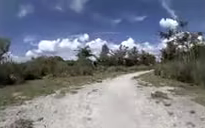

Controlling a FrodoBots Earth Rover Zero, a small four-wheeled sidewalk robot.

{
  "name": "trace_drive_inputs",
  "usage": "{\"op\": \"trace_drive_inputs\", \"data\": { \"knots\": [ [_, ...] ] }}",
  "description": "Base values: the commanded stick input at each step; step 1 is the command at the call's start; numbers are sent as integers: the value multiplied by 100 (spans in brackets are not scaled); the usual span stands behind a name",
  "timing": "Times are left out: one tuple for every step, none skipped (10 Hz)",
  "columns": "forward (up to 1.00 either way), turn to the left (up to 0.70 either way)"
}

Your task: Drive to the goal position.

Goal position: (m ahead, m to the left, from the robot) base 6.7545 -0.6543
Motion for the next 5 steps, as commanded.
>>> {"op": "trace_drive_inputs", "data": {
  "knots": [
    [85, -34],
    [85, -23],
    [85, -3],
    [85, 0],
    [85, 0]
  ]
}}
